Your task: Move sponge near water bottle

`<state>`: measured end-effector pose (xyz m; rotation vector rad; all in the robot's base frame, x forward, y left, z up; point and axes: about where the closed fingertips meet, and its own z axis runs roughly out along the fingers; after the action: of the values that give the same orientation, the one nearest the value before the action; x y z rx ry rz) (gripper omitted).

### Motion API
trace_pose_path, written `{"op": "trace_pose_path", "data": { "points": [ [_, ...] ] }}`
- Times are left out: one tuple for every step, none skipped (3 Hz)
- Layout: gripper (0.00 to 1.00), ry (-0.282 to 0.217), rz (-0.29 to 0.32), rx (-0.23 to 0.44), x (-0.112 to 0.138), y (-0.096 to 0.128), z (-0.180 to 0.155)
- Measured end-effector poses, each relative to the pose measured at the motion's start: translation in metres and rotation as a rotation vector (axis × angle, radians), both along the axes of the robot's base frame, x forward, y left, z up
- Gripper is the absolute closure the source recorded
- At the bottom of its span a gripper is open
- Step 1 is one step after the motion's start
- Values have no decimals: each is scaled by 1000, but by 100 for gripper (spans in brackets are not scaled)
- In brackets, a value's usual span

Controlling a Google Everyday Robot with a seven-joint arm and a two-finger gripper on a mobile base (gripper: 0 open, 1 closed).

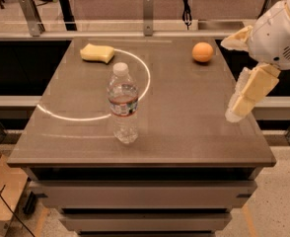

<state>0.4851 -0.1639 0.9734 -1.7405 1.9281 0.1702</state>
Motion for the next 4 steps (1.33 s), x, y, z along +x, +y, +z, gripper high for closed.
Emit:
{"op": "trace_pose_path", "data": {
  "points": [
    [0,-17,-16,87,18,13,-2],
    [0,-56,-13,227,52,42,-1],
    [0,-86,-11,363,90,70,-2],
    [0,-125,11,449,129,105,-3]
  ]
}}
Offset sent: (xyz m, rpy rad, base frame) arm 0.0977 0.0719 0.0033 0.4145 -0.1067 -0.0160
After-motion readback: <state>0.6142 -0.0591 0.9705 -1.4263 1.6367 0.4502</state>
